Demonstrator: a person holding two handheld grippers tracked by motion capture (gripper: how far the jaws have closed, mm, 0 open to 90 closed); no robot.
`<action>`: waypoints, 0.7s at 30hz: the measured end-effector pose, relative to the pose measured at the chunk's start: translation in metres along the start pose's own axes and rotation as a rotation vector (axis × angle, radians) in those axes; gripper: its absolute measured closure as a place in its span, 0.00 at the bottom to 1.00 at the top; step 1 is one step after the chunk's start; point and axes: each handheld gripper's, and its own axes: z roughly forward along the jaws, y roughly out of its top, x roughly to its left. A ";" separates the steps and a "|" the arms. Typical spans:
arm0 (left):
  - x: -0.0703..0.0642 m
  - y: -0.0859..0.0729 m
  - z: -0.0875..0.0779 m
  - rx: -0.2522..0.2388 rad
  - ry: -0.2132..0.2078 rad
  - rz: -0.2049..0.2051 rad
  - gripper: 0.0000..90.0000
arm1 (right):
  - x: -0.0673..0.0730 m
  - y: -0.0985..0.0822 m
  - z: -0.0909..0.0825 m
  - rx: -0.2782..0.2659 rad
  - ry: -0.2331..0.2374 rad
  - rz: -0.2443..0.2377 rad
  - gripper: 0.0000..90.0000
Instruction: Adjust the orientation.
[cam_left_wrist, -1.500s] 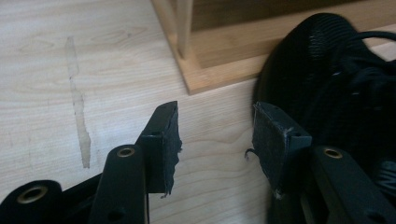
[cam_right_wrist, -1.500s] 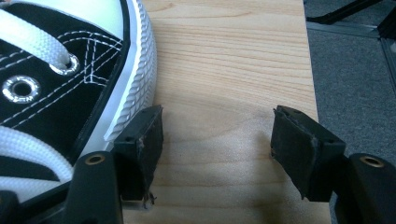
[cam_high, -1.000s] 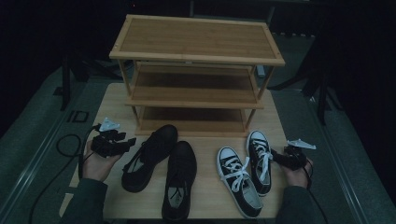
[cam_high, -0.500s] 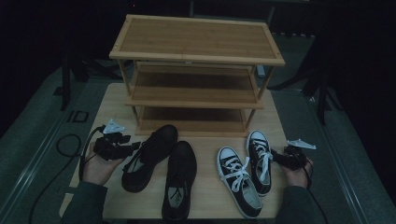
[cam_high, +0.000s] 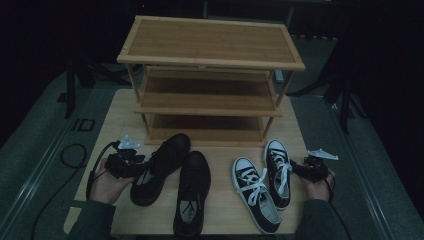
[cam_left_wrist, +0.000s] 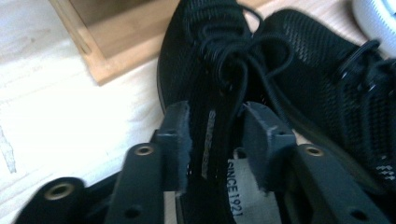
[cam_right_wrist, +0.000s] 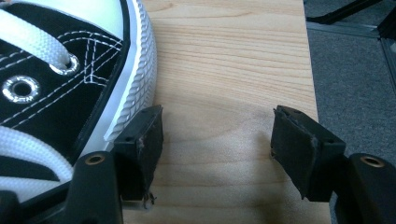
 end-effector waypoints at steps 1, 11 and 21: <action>0.000 0.000 0.002 0.011 0.006 0.003 0.71 | 0.000 0.000 0.000 0.000 0.000 0.001 0.38; -0.004 0.008 0.011 0.069 0.064 0.077 0.96 | 0.000 0.000 0.000 0.000 0.000 0.001 0.38; 0.013 0.008 0.005 0.057 0.092 0.068 0.96 | 0.000 0.000 0.000 0.000 0.000 0.000 0.38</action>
